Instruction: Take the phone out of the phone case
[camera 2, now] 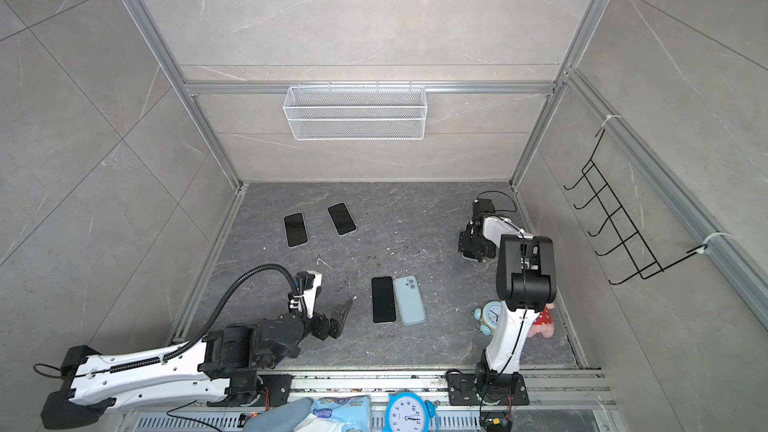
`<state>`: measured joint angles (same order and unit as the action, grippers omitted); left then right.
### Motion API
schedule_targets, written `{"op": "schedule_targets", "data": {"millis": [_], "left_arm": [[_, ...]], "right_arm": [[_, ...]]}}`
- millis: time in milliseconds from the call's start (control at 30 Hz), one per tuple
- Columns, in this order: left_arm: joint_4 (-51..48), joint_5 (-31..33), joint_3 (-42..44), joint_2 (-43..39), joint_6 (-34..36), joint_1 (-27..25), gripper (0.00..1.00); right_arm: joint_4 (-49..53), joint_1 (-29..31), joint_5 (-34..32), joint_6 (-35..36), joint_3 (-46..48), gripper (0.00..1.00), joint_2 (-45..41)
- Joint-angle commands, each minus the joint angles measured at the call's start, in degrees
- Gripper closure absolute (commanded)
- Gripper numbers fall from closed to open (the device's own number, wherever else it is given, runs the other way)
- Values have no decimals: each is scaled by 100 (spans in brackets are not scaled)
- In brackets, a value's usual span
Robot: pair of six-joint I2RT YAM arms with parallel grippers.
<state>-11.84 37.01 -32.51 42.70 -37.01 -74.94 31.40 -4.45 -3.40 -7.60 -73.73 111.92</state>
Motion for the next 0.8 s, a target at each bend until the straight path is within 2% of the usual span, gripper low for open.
{"op": "schedule_targets", "data": {"millis": [0, 100, 200, 567, 767], "left_arm": [[942, -1290, 87, 322, -675, 699, 1], [1781, -2267, 191, 950, -974, 1323, 2], [2418, -2948, -6, 1697, -1096, 1648, 2], [3692, -3776, -692, 3319, -1333, 2070, 2], [4868, -4015, -723, 4219, -1723, 2311, 5]], "right_arm": [[56, 146, 296, -277, 296, 74, -312], [-64, 219, 591, -416, 483, 78, -452], [-220, 324, 836, -579, 705, 81, -650], [-895, 467, 2127, -986, 1689, 88, -1600], [-1379, 648, 2914, -1257, 2145, 89, -2106]]}}
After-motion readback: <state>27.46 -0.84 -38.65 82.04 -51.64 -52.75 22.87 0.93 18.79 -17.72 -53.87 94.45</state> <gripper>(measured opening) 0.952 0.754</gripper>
